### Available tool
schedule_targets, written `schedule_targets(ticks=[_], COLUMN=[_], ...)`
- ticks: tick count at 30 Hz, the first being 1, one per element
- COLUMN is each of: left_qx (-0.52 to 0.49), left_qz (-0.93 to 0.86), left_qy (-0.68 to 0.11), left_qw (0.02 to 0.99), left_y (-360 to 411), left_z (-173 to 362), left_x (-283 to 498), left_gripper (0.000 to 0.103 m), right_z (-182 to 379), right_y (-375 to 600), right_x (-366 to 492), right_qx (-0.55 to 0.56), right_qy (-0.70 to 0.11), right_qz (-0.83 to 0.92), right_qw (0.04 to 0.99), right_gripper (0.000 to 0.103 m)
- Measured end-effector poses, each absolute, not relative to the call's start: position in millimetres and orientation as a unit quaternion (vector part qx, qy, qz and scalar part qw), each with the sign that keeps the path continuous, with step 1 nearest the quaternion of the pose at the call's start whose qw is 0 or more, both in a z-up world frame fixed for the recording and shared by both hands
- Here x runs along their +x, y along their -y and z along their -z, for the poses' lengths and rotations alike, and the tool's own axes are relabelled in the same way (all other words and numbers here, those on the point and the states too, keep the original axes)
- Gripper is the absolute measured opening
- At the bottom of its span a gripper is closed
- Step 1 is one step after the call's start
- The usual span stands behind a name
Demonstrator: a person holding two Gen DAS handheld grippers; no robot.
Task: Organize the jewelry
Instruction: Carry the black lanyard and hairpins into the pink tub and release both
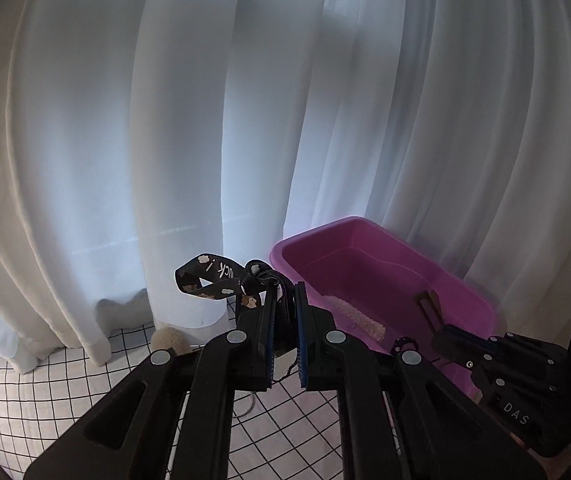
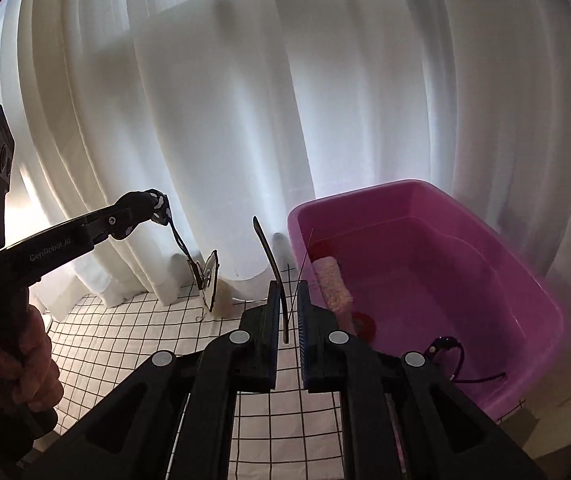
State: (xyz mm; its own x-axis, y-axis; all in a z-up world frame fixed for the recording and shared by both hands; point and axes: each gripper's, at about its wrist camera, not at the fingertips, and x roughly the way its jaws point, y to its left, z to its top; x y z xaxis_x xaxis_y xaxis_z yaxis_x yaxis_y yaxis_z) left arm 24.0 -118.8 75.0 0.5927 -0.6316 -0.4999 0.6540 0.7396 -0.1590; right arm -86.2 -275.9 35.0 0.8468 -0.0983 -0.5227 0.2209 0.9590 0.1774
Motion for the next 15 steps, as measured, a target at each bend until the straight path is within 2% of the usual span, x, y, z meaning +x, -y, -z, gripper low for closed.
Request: schedule_targets(ticks=[8, 15], left_qx=[0.032, 0.046], left_qz=[0.409, 0.411], left_qy=[-0.263, -0.313], left_qw=[0.873, 0.855], left_y=[210, 280], left_z=[-93, -66], left_x=[21, 35], left_gripper=[0.009, 0.009], right_z=[-41, -20], right_y=[342, 380], right_x=[-98, -81], right_qx=[0.134, 0.151], right_qy=[-0.258, -0.292], right_qz=[0.128, 0.139], right_qw=[0.948, 0.934], right_gripper=[0.008, 0.008])
